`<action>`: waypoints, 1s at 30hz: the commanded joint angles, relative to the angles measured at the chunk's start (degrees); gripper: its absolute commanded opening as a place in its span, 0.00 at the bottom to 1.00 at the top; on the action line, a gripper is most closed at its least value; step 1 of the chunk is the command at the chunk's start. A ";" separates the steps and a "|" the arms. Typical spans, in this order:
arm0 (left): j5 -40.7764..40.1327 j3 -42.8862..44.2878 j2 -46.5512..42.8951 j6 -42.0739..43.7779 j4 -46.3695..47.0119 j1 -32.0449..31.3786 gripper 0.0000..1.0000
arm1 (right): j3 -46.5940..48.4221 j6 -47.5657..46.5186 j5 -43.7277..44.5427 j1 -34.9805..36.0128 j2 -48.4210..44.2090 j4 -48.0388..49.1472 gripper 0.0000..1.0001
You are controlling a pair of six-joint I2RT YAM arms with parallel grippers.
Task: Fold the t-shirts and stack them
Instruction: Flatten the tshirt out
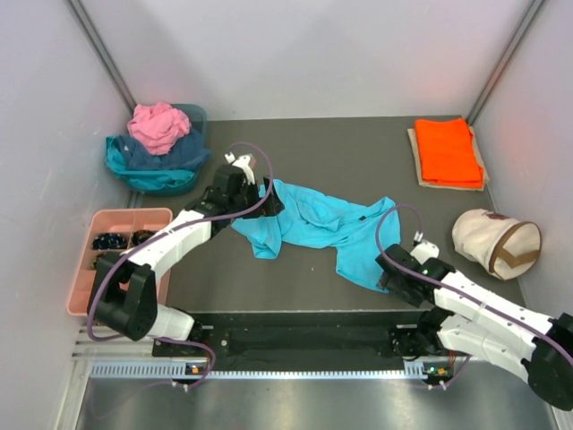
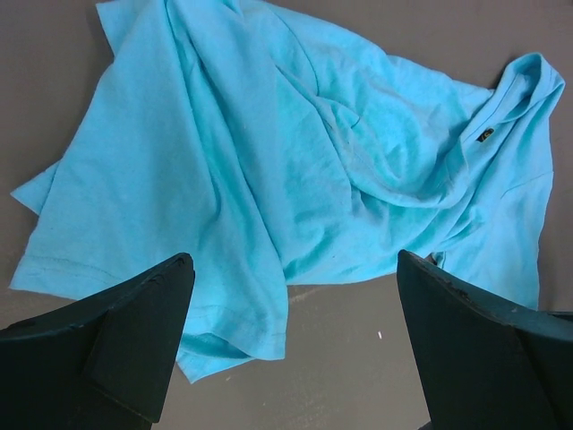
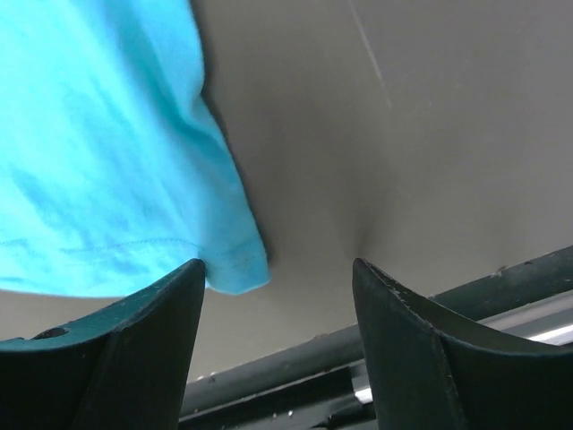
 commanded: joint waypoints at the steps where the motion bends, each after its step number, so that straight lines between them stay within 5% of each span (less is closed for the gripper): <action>1: 0.98 3.08 0.79 0.99 2.64 -0.20 0.99 | 2.27 0.88 4.55 0.71 2.16 0.89 0.66; 11: 0.90 3.26 1.23 0.99 2.38 -0.20 0.99 | 2.36 -1.23 3.76 0.71 6.38 7.13 0.59; 23: -1.04 2.29 -1.06 1.78 0.62 -0.20 0.99 | 0.08 -2.29 0.16 0.63 9.63 12.23 0.25; 26: -1.47 2.11 -1.58 1.95 -0.70 -0.20 0.99 | -0.45 -2.29 -0.19 0.63 9.55 12.58 0.03; 30: -2.53 0.46 -2.81 1.25 -3.42 -0.20 0.99 | -0.19 -3.16 0.07 0.63 9.46 13.19 0.00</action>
